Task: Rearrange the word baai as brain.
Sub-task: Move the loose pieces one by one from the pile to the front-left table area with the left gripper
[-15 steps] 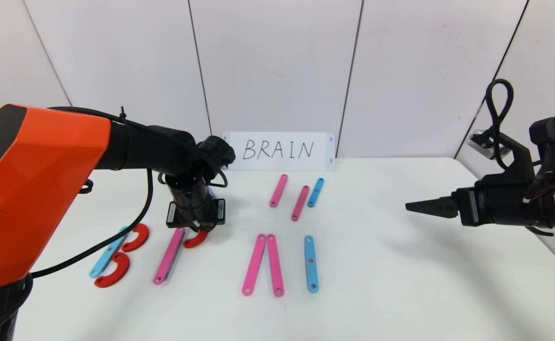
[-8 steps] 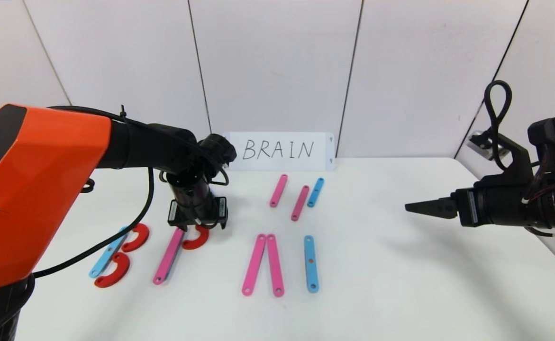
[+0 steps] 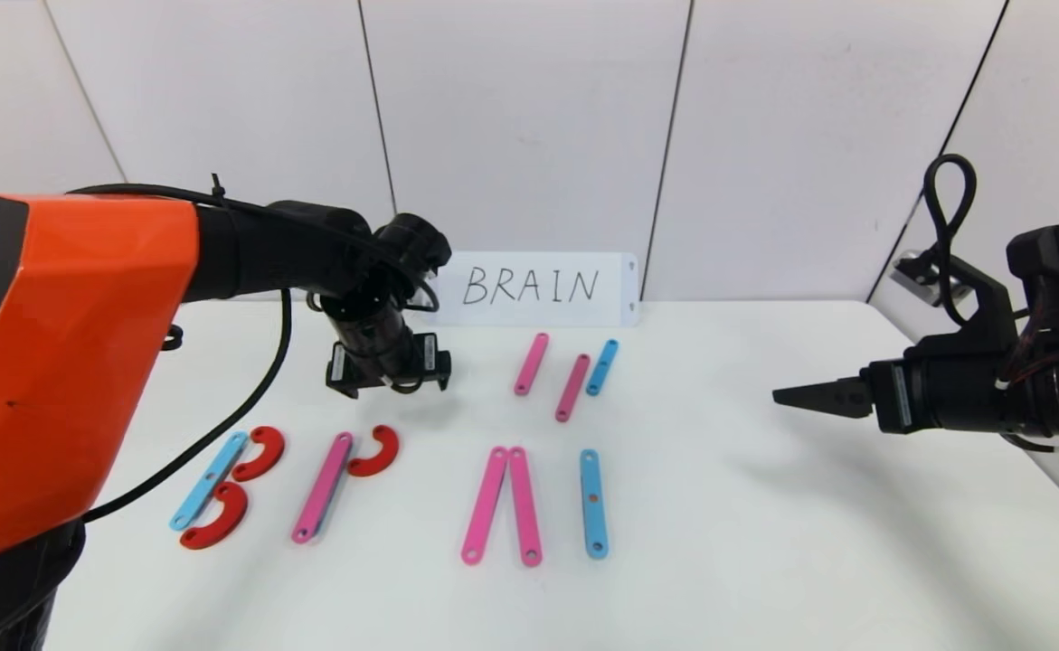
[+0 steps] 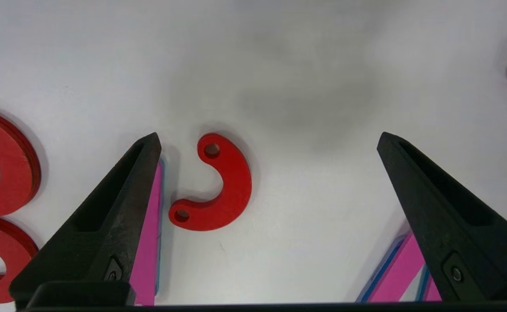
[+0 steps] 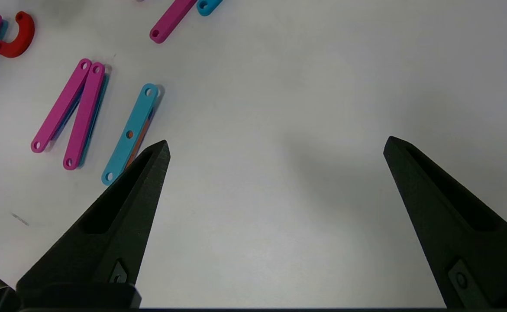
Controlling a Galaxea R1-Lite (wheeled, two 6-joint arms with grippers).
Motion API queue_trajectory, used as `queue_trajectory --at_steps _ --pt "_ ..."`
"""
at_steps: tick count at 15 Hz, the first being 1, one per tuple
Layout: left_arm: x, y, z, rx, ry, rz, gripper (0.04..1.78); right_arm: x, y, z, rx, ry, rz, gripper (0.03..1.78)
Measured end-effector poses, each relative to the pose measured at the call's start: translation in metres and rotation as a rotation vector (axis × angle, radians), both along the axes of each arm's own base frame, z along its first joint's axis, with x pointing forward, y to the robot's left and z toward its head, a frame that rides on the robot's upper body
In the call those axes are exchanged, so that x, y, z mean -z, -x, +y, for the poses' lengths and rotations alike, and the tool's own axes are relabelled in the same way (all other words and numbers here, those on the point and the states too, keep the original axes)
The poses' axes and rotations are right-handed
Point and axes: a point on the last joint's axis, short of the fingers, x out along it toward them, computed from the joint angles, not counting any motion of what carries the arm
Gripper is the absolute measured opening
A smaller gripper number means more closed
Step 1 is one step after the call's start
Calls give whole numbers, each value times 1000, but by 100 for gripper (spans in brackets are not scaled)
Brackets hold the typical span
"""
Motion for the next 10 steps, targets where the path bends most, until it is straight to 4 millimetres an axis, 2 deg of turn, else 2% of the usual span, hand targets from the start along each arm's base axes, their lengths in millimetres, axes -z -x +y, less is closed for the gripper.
queue_trajectory --at_steps 4,10 --pt "13 -28 9 -79 -42 -89 175 0 0 0 0 -1 1 173" --pt "37 -64 19 -163 -15 -245 175 2 -2 0 -1 -5 -54 173"
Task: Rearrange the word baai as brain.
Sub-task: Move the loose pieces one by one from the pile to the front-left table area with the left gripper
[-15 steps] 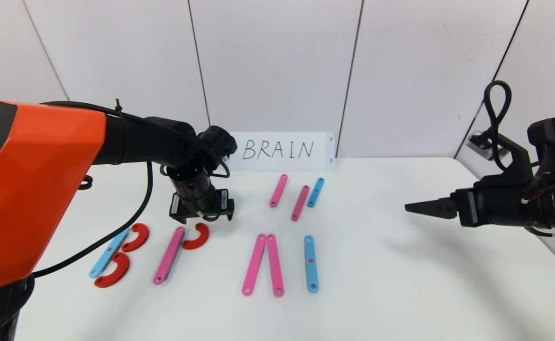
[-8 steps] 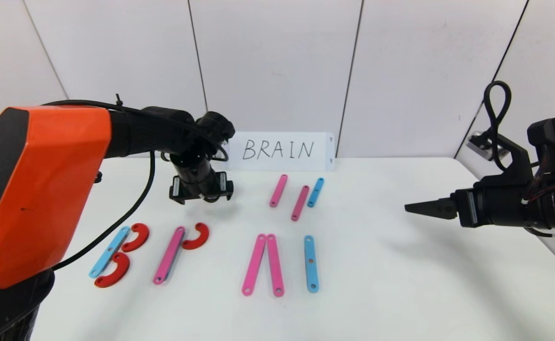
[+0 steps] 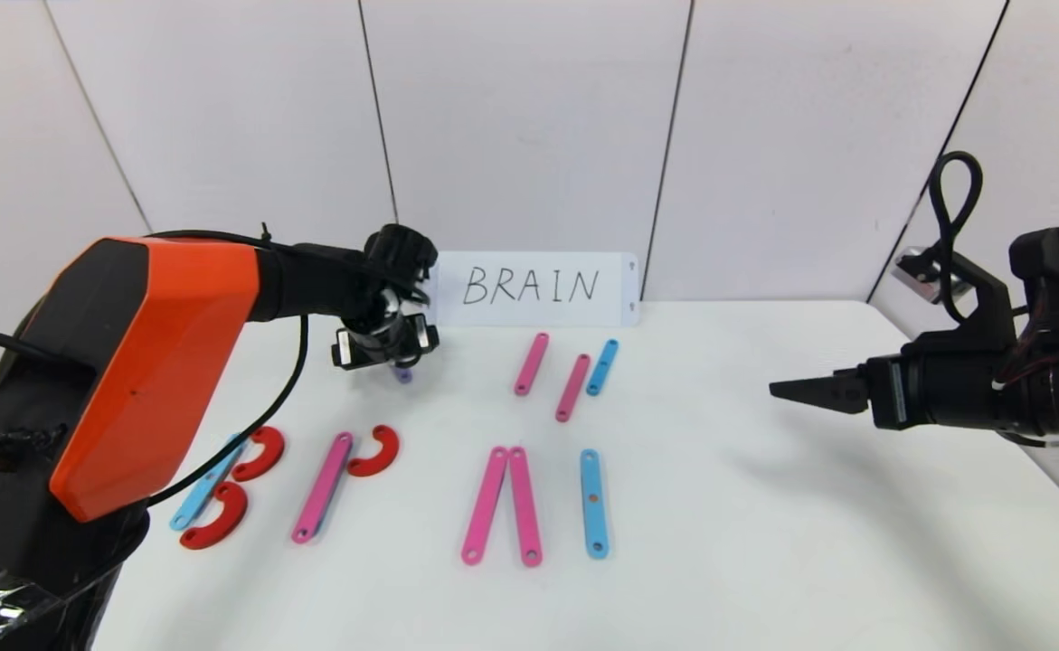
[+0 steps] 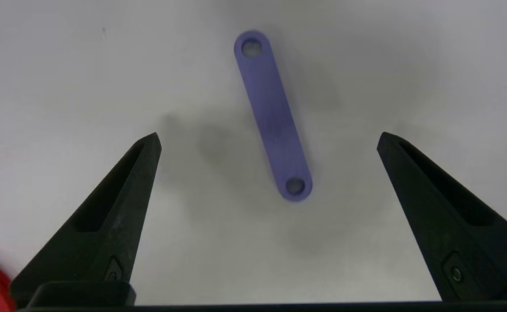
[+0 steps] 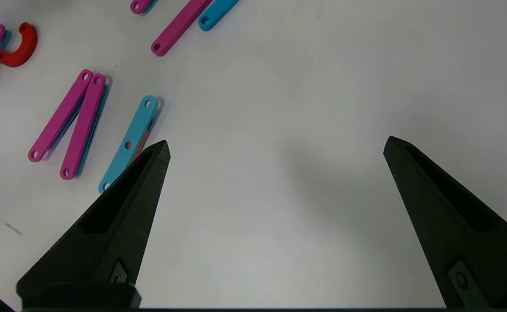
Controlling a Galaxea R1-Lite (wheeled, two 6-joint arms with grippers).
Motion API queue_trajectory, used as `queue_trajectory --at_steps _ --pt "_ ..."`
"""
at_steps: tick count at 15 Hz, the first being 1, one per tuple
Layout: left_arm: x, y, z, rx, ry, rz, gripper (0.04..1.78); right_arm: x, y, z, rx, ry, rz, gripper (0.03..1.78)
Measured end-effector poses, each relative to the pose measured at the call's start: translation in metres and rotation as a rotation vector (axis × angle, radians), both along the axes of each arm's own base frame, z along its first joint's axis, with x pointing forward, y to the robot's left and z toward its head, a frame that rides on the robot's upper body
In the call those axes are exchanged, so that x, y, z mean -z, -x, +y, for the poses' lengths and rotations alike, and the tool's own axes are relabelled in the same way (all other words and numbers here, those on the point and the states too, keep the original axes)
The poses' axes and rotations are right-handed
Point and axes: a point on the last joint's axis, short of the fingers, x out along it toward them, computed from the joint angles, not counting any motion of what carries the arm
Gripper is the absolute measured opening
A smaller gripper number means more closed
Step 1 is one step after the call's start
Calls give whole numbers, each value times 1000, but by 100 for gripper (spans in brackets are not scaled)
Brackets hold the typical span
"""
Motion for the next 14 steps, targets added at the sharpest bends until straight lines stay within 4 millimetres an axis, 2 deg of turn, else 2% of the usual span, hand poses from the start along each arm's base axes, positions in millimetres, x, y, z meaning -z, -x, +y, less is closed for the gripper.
queue_trajectory --at_steps 5,8,11,14 --pt "11 -8 2 -10 1 -21 174 4 -1 2 -1 0 -13 173" --pt "15 -7 2 -9 -14 5 160 4 -1 2 0 0 -12 173" --pt "18 -7 2 -15 -30 13 123 4 -1 2 1 1 -13 173" --pt "21 -8 2 -15 -35 17 68 4 -1 2 0 1 -13 173"
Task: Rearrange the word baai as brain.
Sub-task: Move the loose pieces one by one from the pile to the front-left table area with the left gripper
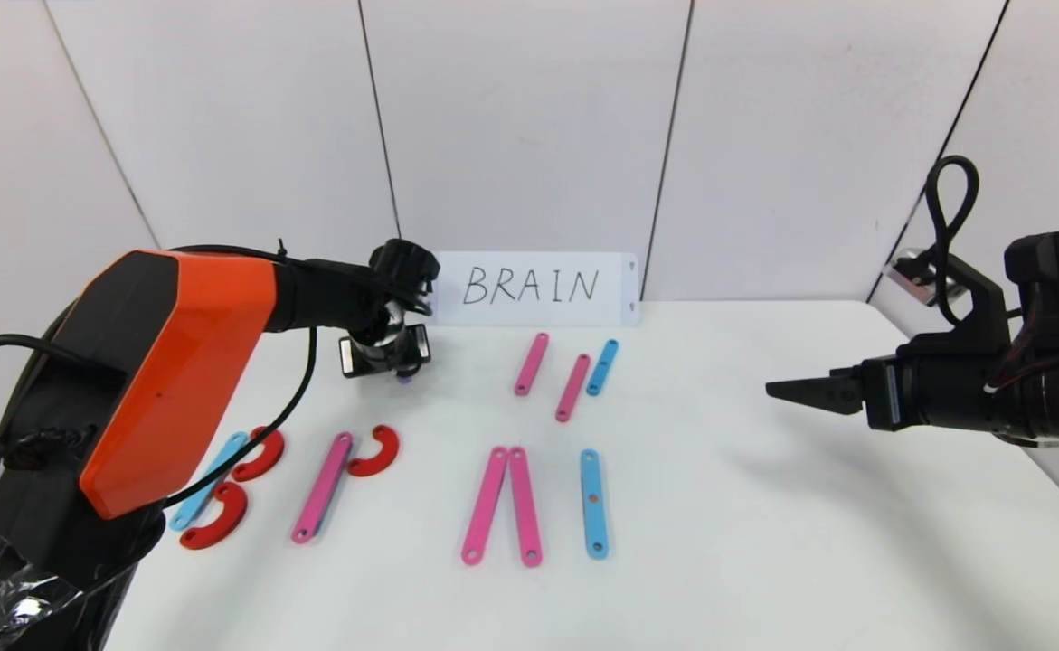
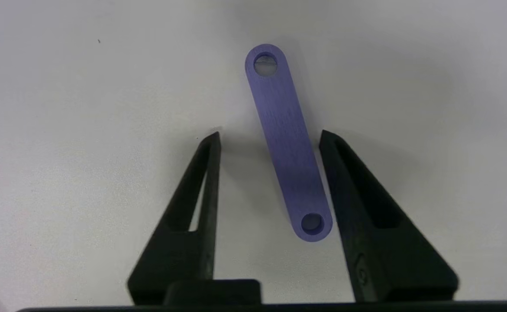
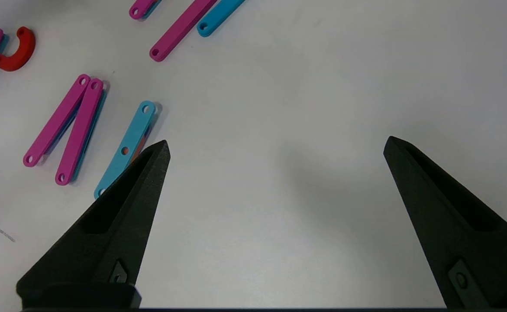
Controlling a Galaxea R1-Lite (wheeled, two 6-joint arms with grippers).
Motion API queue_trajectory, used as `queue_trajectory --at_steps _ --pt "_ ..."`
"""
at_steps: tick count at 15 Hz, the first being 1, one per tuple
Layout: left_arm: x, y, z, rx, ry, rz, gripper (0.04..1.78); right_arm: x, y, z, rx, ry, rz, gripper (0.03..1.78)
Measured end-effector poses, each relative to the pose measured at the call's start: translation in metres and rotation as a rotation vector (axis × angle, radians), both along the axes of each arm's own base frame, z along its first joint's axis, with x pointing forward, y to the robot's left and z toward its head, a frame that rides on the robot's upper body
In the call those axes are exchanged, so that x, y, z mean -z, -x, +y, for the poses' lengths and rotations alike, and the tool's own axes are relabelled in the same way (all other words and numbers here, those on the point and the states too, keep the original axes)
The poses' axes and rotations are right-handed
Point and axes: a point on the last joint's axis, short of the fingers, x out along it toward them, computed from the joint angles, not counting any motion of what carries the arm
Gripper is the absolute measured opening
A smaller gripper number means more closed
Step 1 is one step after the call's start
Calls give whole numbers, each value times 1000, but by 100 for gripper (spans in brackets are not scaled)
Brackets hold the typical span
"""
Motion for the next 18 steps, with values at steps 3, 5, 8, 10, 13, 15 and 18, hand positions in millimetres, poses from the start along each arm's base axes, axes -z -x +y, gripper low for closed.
queue_trajectory --at_steps 3,5,8,10,13,15,18 --pt "1 0 0 0 -2 3 31 0 0 0 1 -1 1 173" --pt "1 1 0 -1 -4 12 27 0 -1 0 0 -1 1 173" --pt "-1 2 1 -2 -3 12 27 0 -1 0 0 -2 1 173" --pt "-7 5 2 -4 -1 16 27 0 -1 0 0 -2 1 173" --pt "-26 16 5 -23 11 26 27 0 -1 0 0 -2 0 173" --pt "-40 27 9 -65 37 39 27 0 -1 0 0 -2 0 173" --pt "-59 52 16 -102 35 95 27 0 -1 0 -1 -3 1 173"
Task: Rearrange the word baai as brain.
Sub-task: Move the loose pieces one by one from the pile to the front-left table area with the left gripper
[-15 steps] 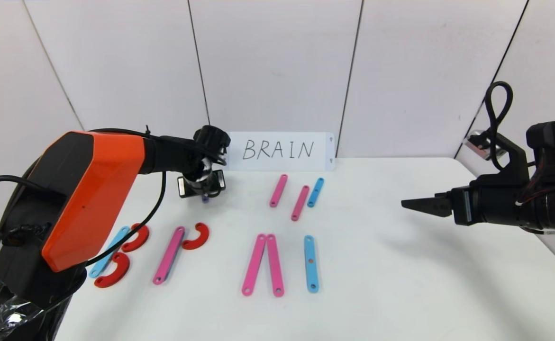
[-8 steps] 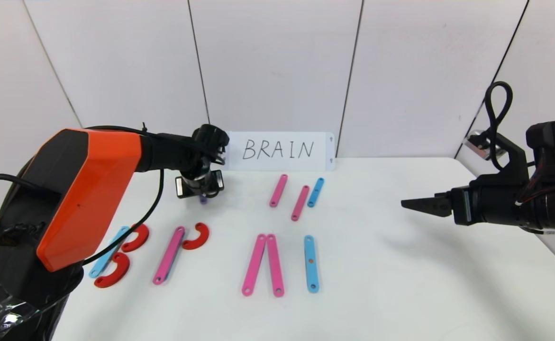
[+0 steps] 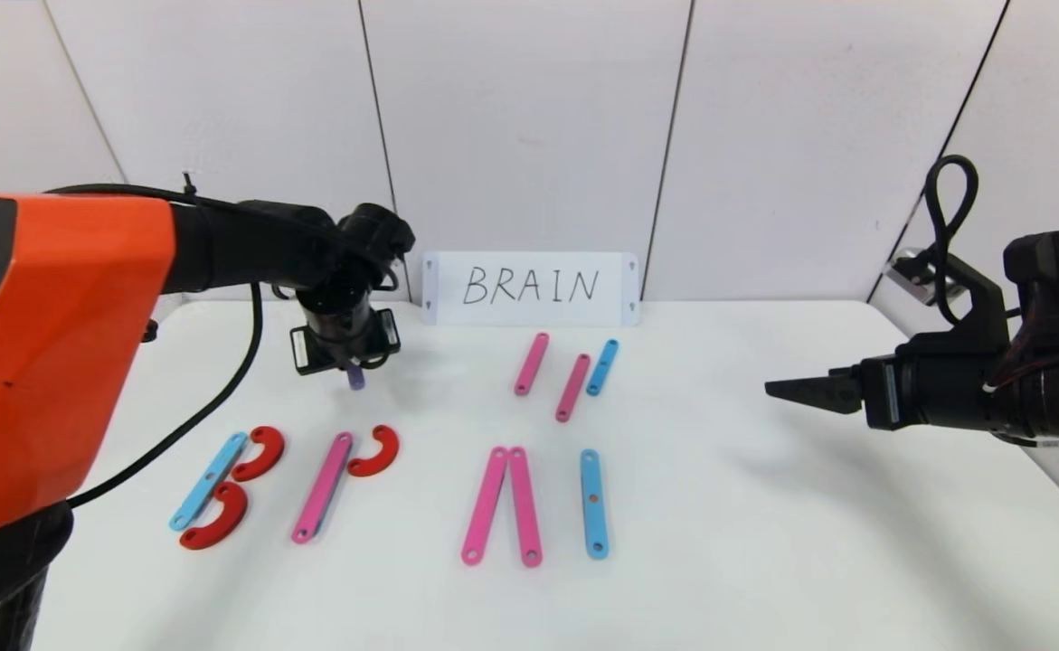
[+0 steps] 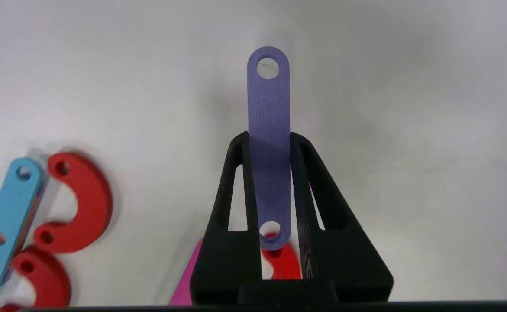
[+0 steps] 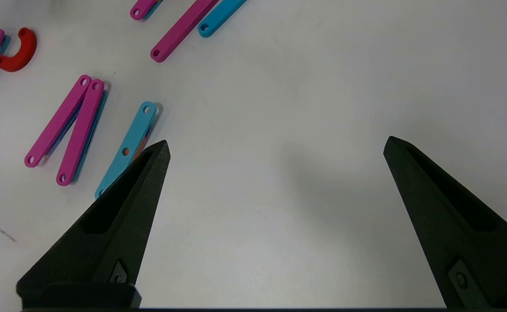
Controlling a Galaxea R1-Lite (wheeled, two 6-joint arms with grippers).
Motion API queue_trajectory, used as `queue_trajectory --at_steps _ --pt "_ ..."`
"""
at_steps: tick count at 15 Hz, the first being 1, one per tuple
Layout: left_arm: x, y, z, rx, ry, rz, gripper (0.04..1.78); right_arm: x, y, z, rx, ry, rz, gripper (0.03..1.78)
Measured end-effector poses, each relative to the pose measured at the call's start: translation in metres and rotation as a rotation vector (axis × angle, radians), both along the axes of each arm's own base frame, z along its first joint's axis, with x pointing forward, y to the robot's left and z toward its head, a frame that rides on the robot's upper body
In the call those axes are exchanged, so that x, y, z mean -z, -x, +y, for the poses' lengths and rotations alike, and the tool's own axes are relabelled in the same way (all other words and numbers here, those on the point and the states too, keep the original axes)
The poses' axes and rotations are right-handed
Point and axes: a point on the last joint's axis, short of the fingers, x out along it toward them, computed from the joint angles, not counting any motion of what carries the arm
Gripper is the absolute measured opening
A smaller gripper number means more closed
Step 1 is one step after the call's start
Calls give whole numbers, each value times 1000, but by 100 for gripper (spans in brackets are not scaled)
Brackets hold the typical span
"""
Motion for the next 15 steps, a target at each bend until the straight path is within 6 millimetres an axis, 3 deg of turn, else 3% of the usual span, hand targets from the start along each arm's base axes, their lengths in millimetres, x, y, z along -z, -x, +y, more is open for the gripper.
queue_trajectory --at_steps 6,15 --pt "-12 52 9 16 -34 70 27 1 0 0 -1 -1 4 173" --pt "13 116 -15 -8 -3 49 27 4 -2 0 0 3 14 173"
